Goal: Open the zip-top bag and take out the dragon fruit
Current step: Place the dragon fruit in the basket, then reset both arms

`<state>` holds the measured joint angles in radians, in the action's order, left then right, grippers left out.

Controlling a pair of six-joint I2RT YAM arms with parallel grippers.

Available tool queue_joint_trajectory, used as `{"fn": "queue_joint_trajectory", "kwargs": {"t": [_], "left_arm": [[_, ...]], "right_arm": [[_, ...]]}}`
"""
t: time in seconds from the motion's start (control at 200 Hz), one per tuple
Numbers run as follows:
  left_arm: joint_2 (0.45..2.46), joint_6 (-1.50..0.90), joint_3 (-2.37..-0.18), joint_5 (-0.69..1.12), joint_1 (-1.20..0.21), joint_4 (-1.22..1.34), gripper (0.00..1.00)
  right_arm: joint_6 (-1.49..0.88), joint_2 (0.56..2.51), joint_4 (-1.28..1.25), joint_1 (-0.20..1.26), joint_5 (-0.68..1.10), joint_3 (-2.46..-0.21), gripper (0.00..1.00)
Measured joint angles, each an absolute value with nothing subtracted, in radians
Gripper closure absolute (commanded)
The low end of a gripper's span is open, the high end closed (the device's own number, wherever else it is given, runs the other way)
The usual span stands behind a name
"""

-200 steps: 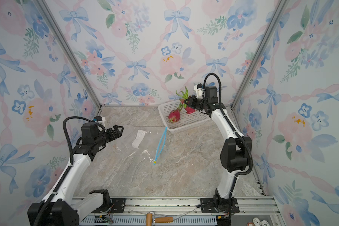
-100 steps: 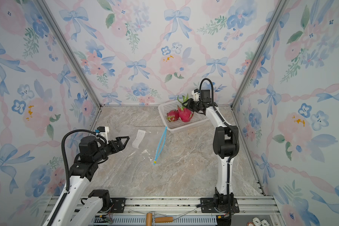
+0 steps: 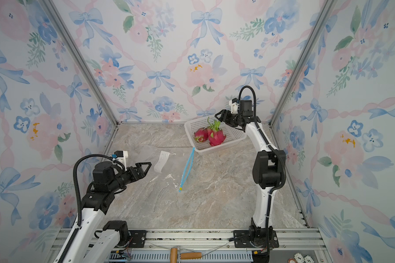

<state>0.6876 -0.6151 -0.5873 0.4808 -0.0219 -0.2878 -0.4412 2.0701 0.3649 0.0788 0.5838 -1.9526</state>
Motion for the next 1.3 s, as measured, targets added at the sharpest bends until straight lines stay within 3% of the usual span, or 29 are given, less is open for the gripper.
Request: {"fn": "queue_joint_trajectory", "kwargs": {"t": [0.225, 0.42, 0.45, 0.465, 0.495, 0.775, 0.91, 1.3], "left_arm": [[0.672, -0.618, -0.587, 0.480, -0.022, -0.287, 0.02], [0.658, -0.626, -0.569, 0.480, -0.022, -0.291, 0.02], [0.656, -0.626, -0.567, 0.480, -0.022, -0.294, 0.02], [0.655, -0.626, -0.567, 0.480, -0.022, -0.295, 0.02], [0.651, -0.626, -0.566, 0.480, -0.022, -0.295, 0.02], [0.629, -0.606, -0.565, 0.418, -0.023, -0.295, 0.02], [0.629, -0.568, -0.563, 0.324, -0.035, -0.286, 0.02], [0.596, -0.298, -0.517, 0.144, -0.136, -0.112, 0.02]], "right_arm": [[-0.452, 1.871, 0.336, 0.047, 0.545, -1.925, 0.23], [-0.486, 1.613, 0.201, 0.072, 0.510, -1.677, 0.19], [-0.485, 1.568, 0.182, 0.083, 0.500, -1.625, 0.10], [-0.486, 1.547, 0.177, 0.088, 0.496, -1.604, 0.00], [-0.480, 1.505, 0.161, 0.099, 0.487, -1.552, 0.04], [-0.484, 1.053, -0.137, 0.099, 0.359, -0.938, 0.04], [-0.378, 0.873, -0.256, 0.091, 0.282, -0.677, 0.04], [-0.124, 0.663, -0.228, 0.011, 0.094, -0.478, 0.04]]}}
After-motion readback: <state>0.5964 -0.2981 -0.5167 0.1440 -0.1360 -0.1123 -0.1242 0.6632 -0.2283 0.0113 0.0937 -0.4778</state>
